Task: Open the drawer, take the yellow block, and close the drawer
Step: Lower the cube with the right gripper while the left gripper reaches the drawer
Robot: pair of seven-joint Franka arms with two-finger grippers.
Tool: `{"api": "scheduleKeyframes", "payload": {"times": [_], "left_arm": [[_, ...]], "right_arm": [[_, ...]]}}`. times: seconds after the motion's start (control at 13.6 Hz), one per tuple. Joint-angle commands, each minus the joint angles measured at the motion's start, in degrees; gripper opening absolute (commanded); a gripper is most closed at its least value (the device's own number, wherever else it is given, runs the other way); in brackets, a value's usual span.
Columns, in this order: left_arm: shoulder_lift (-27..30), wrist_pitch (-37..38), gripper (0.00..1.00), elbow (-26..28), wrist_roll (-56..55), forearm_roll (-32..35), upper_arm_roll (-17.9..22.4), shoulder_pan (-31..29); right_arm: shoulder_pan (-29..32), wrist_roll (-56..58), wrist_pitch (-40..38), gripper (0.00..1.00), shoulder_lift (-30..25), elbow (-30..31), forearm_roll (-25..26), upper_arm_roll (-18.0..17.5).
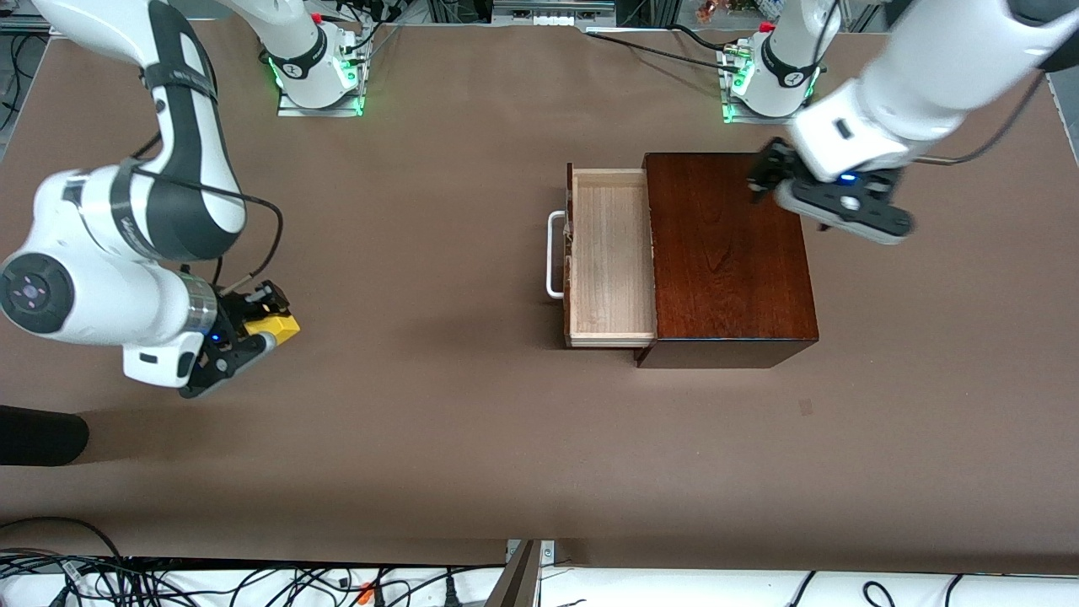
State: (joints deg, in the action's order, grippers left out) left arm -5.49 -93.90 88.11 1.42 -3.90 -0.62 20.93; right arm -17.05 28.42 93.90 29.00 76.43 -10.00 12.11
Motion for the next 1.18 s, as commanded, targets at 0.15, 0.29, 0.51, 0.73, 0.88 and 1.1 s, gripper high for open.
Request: {"api": "scheduleKeyframes", "payload": {"times": [0.15,0.29,0.51,0.73,0.88,1.1], "left_arm": [[-5.0,-4.1,1.0,-1.9,1.4,-0.9,-1.9,8.8],[-8.0,-6.8,1.0,-2.8,3.4,0.1,-3.3,13.2],[-14.4,-8.8,1.0,-6.4,15.4,0.5,-3.5,16.9],[-19.1,-12.0,1.0,-7.9,27.5,0.6,-3.5,19.6],[-21.8,-13.1,1.0,-7.9,34.5,3.6,-3.5,21.2],[-25.8,-15.2,1.0,-7.8,38.9,10.6,-3.5,24.3]], "right_arm": [[-1.2,-7.4,5.7,0.25,-9.4,14.0,2.6,0.5],[-1.3,-12.1,10.7,0.25,-12.5,20.6,4.0,-0.8],[-1.2,-16.2,19.4,0.25,-14.5,29.3,4.0,-1.0],[-1.1,-20.8,27.4,0.25,-14.8,36.7,4.0,-1.1],[-1.1,-21.9,36.0,0.25,-14.8,43.1,4.0,-1.8],[-1.0,-22.0,45.1,0.29,-12.0,47.9,3.8,-1.9]]}}
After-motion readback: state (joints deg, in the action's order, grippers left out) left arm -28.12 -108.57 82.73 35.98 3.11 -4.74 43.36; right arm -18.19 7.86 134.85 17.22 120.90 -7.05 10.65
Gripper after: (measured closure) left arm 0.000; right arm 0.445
